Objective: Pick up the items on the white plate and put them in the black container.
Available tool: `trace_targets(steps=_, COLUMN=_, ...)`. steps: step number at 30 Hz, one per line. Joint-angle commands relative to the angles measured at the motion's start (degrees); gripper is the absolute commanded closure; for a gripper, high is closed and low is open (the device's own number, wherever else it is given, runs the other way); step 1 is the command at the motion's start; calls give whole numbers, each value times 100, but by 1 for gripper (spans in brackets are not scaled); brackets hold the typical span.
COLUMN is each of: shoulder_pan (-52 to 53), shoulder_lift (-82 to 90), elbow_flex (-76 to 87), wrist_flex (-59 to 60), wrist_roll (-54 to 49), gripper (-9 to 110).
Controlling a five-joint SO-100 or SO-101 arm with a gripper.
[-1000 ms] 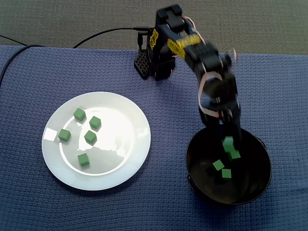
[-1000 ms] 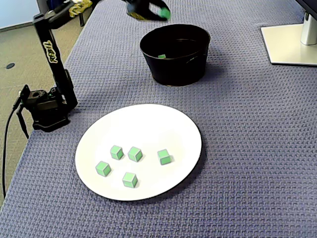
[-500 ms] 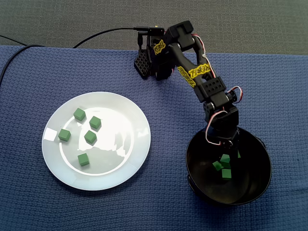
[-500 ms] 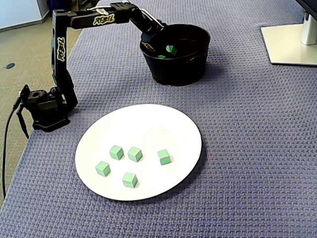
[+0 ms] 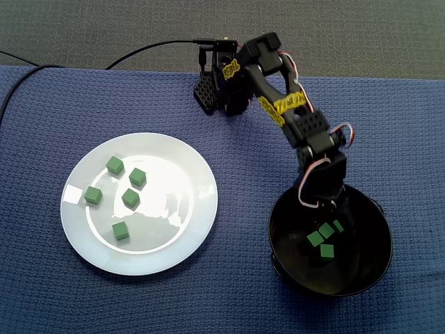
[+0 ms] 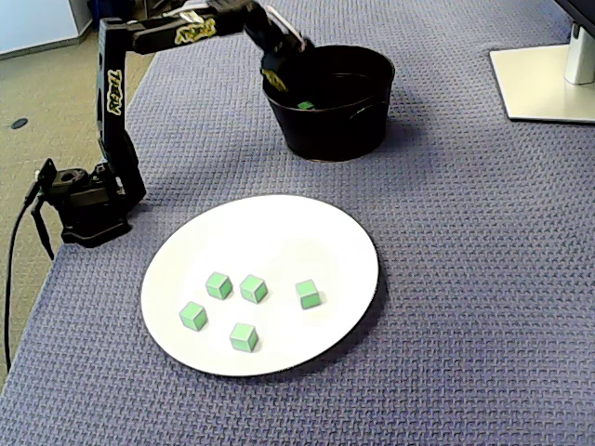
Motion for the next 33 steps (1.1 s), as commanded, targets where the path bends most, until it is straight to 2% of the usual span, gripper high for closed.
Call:
trace_targets(steps=1, shoulder_pan=519, shoulder_lift=1230, elbow_flex=-1318, wrist_flex=1230, wrist_roll=62, gripper=73)
trace_targets(steps=4, shoulder_pan=1283, shoulder_lift=1925, elbow_flex=-1784, wrist_flex=1960, wrist_roll=220, gripper=74)
trace_targets(steps=8, shoulder_pan=2909, shoulder_lift=2575, elbow_flex=-1837, wrist_flex=2918, wrist_roll=747, gripper=74)
trace_targets(steps=11, shoulder_pan=4307, shoulder_lift=2848, elbow_flex=-1310, wrist_flex=3331, wrist_roll=1134, gripper=72)
trace_targets(steps=16, shoulder_pan=6003, shoulder_lift=2856, elbow_flex=105, wrist_flex=3199, wrist_roll=1881, gripper=71)
trace_targets(steps=24, shoulder_pan=6855, shoulder_lift=2558, elbow_flex=2355, wrist_flex=2048, wrist_roll=1758, gripper=70)
trace_targets(steps=33, shoulder_pan=7233, shoulder_lift=2285, elbow_flex=3041, wrist_flex=1819, wrist_roll=1371, gripper=71)
